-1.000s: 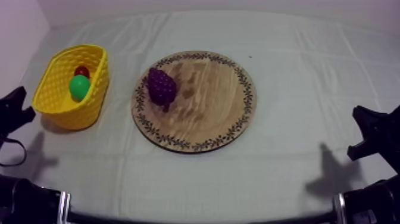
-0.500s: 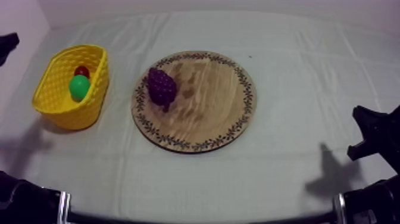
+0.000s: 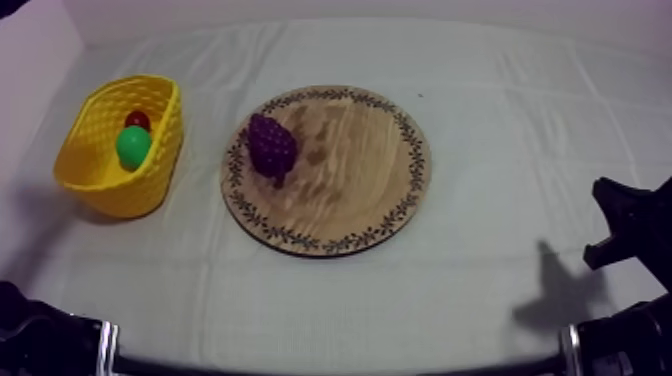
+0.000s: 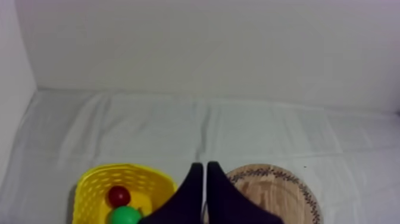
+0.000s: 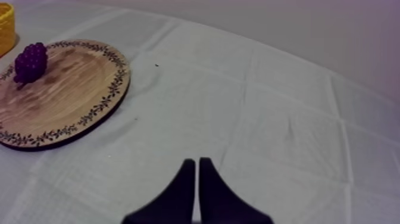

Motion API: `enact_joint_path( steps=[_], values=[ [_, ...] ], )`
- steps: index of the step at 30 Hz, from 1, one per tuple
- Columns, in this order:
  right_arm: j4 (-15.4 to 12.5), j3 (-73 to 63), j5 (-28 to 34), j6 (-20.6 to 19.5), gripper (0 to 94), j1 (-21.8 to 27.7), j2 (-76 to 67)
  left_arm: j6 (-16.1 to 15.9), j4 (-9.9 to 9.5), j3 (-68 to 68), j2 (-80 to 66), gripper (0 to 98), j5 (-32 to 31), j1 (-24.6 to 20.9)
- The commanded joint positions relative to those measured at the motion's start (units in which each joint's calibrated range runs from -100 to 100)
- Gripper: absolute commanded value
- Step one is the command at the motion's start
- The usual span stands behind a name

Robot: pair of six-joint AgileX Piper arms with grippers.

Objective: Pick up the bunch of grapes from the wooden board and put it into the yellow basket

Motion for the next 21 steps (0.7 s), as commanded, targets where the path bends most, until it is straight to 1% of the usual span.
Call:
enact_joint_path(
  steps=[1,8,13,19,21],
  values=[
    [0.01,-0.03,0.0,-0.04,0.4,0.02,-0.01,0.36,-0.31,-3.55,3.73,0.0,2.4,1.38],
    [0.01,-0.03,0.0,-0.04,0.4,0.02,-0.01,2.57,-1.03,-7.83,10.8,0.0,8.7,4.75],
    [0.01,-0.03,0.0,-0.04,0.4,0.02,-0.01,4.31,-1.11,-9.24,15.6,0.0,12.14,6.77],
    [0.01,-0.03,0.0,-0.04,0.4,0.02,-0.01,6.0,-1.9,-9.91,21.31,0.0,16.36,9.79],
    [0.01,-0.03,0.0,-0.04,0.4,0.02,-0.01,6.36,-1.88,-9.72,22.92,0.0,17.62,10.57]
  ],
)
